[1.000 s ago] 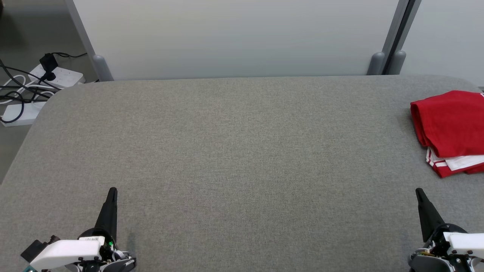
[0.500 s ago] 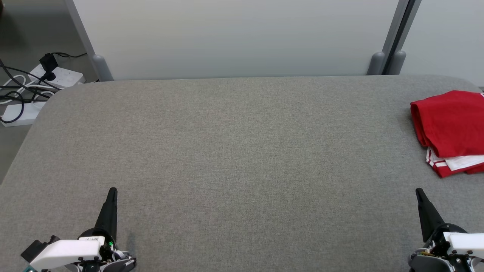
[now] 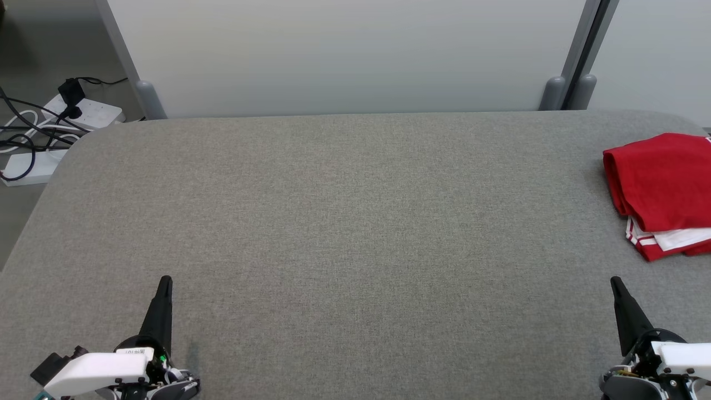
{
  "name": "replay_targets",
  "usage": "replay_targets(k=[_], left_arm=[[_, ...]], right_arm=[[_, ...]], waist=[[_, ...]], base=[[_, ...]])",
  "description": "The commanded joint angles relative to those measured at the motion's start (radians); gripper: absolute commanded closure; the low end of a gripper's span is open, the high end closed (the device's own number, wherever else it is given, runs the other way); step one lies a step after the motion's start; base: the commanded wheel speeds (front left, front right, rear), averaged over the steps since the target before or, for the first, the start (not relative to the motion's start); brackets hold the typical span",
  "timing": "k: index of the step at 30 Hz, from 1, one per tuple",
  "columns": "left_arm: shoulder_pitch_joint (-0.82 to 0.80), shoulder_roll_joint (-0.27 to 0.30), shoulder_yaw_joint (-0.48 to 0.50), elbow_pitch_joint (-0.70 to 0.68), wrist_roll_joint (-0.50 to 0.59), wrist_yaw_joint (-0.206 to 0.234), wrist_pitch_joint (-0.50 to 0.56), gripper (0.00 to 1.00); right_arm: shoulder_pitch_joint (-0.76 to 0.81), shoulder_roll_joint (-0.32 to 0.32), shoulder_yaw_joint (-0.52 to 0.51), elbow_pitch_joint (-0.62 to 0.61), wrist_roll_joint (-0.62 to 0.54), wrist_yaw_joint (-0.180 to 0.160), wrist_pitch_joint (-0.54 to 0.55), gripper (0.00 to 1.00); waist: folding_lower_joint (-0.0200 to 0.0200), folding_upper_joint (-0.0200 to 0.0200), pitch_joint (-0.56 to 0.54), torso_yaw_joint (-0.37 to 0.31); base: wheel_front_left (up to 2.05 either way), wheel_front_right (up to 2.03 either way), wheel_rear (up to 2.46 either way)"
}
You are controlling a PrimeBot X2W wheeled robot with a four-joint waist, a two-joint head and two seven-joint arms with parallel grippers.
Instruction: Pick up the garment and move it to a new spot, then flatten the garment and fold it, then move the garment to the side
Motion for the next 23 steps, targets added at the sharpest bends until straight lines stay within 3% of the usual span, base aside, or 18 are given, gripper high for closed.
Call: replay_targets(k=[1,23], left_arm=[[-0.054,0.008,0.033,-0.024,-0.004,-0.008,0.006,1.0],[-0.054,0.008,0.033,-0.024,-0.005,-0.008,0.006,1.0]], right_arm=[[-0.045,-0.011,0.015,-0.027,0.011,0.005,0.008,1.0],[-0.045,-0.011,0.015,-0.027,0.011,0.005,0.008,1.0]], waist=[[0.0,-0.0001,0.0,0.0],[0.0,-0.0001,0.0,0.0]], base=[[0.0,0.0,0.0],[0.0,0.0,0.0]])
